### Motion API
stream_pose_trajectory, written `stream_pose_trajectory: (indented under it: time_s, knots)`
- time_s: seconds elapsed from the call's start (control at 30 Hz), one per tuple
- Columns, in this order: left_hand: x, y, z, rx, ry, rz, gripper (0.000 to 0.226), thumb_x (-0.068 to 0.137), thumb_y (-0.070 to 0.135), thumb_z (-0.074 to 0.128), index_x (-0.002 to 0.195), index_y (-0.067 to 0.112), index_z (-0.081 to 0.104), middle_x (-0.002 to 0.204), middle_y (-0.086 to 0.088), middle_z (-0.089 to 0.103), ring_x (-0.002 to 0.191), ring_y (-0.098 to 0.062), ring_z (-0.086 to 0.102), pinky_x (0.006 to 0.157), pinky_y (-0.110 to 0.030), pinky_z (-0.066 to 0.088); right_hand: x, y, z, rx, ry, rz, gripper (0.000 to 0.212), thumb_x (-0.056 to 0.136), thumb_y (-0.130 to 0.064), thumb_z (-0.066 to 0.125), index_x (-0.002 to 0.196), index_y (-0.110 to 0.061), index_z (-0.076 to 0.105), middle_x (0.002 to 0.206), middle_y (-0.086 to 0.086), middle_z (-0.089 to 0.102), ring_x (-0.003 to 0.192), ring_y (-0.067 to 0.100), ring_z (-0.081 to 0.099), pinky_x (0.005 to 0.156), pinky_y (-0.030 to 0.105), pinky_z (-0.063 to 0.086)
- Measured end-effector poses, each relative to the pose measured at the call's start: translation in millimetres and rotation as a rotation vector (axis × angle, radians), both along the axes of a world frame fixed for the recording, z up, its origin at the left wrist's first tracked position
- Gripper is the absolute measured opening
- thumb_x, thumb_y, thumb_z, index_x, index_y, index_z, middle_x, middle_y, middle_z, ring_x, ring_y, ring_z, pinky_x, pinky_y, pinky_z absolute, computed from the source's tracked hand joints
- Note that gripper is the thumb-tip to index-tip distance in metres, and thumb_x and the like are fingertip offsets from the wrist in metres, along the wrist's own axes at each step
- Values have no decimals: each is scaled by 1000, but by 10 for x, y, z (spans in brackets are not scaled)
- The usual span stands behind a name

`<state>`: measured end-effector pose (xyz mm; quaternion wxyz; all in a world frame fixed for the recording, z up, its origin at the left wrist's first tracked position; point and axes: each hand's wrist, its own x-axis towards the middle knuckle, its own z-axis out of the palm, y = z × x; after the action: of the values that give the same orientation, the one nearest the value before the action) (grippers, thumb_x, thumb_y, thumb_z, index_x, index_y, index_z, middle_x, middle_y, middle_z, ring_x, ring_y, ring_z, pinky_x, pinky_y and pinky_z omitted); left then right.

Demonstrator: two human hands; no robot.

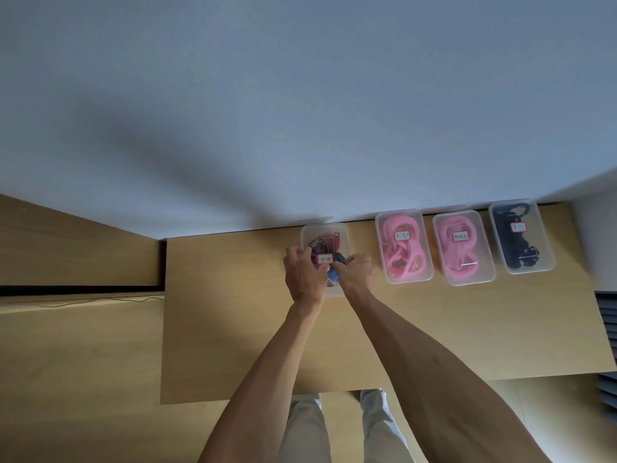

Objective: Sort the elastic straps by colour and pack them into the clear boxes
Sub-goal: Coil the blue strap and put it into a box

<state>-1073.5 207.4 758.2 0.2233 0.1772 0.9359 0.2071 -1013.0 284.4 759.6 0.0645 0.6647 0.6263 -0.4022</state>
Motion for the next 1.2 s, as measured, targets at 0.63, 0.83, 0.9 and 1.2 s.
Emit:
stream_pose_trajectory:
  time_s: [0.63, 0.83, 0.9, 1.2]
  knots:
    - [-19, -38, 105, 274, -21, 123, 29, 82, 10, 71, 111, 11, 69, 109, -6, 63, 95, -22, 62, 75, -23, 41, 31, -178, 81, 320, 258, -133, 13, 81, 3, 56, 75, 5, 68, 84, 20, 64, 82, 36, 58, 73, 42, 43]
    - [-38, -62, 155, 315, -103, 192, 24, 90, 16, 65, 113, 8, 70, 105, -9, 67, 98, -26, 63, 82, -35, 51, 35, -230, 251, 241, 414, -61, 15, 83, 1, 54, 85, -6, 67, 65, 7, 61, 58, 27, 53, 54, 37, 43]
    - [-47, -92, 187, 378, -170, 254, 19, 93, 24, 61, 104, 13, 72, 98, -4, 71, 93, -23, 66, 80, -41, 55, 40, -242, 283, 231, 467, -30, 17, 82, 1, 57, 88, -6, 71, 64, 3, 61, 56, 24, 53, 53, 33, 43]
    - [-182, -445, 252, 465, -269, 527, 26, 88, 11, 64, 113, 8, 69, 99, -10, 73, 91, -24, 68, 75, -29, 53, 57, -417, 396, 110, 538, -11, 25, 83, 0, 55, 69, -18, 64, 55, -7, 62, 49, 10, 50, 48, 23, 42]
